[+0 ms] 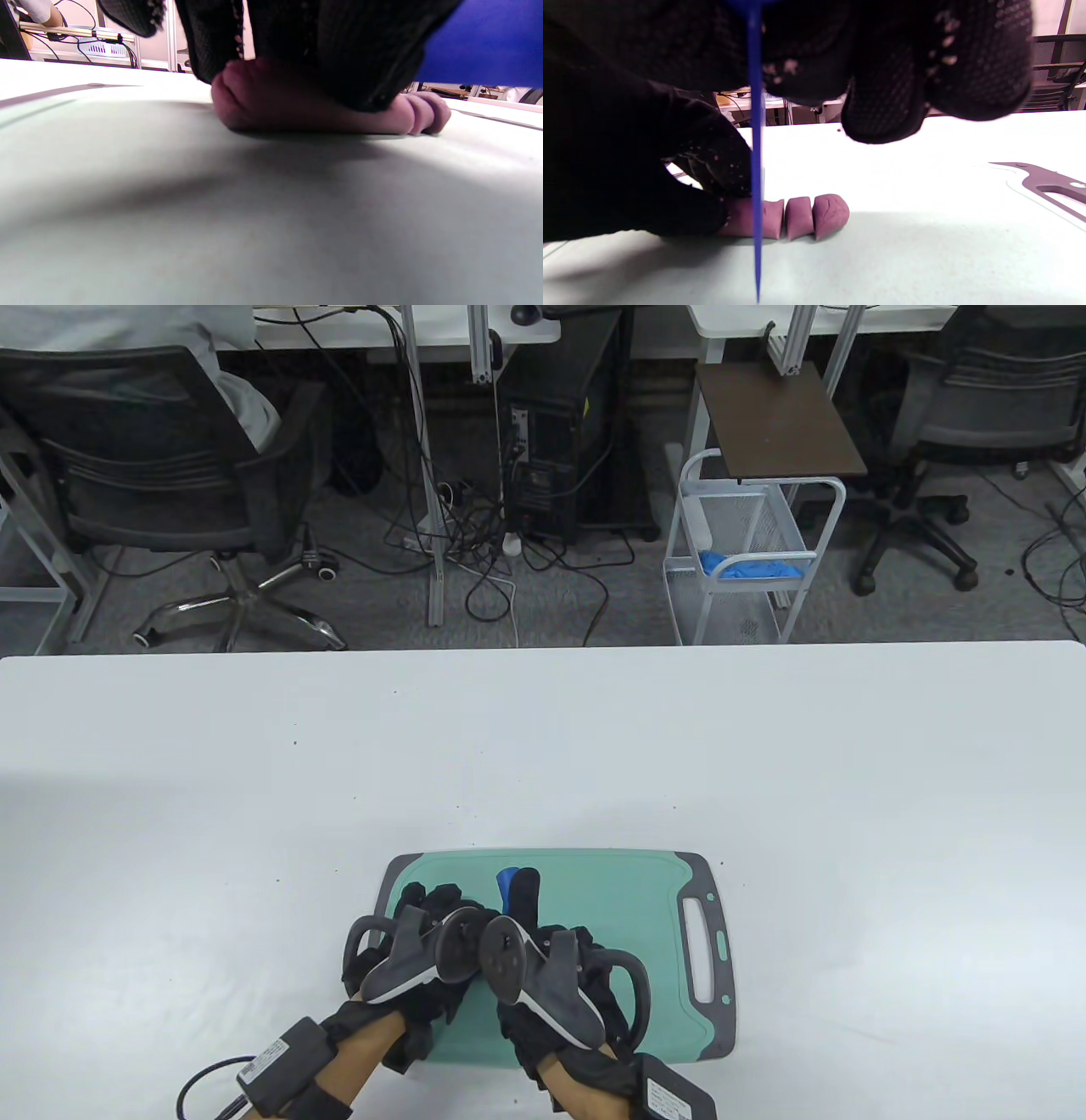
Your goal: Slice plasticine roll into thin flakes
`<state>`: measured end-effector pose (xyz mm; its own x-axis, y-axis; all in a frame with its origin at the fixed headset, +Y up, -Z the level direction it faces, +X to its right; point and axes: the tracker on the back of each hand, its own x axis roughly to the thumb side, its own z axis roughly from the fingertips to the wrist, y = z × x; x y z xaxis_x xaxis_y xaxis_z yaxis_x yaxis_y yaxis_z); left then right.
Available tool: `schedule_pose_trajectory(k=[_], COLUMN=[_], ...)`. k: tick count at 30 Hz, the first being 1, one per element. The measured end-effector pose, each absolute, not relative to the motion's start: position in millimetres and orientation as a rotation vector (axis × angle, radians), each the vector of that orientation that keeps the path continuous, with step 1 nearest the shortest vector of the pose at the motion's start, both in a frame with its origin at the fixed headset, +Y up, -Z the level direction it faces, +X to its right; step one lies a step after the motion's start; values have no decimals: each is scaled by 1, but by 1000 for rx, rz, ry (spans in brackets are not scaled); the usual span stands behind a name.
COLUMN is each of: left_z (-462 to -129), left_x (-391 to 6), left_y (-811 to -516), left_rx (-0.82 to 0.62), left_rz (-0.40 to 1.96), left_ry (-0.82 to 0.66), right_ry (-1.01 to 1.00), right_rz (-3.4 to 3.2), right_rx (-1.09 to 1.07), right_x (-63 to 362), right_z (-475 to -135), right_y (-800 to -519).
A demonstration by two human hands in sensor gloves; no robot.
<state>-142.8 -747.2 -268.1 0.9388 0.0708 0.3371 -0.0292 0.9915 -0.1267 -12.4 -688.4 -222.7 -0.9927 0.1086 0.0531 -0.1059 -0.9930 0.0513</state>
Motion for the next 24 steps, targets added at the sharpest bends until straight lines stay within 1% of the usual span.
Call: schedule_pose_trajectory(k=[7, 24], left_z=[-269, -270], left_x=[-143, -144], left_y=[-748, -748], left_rx=[-123, -140], left_rz=[67, 80], left_ry=[-345, -342], right_ry=[111, 109], right_rz=[3030, 3033], right_rx=[95, 108], right_x=[-13, -14], right_z=[-222, -226], right_y=[-690, -698])
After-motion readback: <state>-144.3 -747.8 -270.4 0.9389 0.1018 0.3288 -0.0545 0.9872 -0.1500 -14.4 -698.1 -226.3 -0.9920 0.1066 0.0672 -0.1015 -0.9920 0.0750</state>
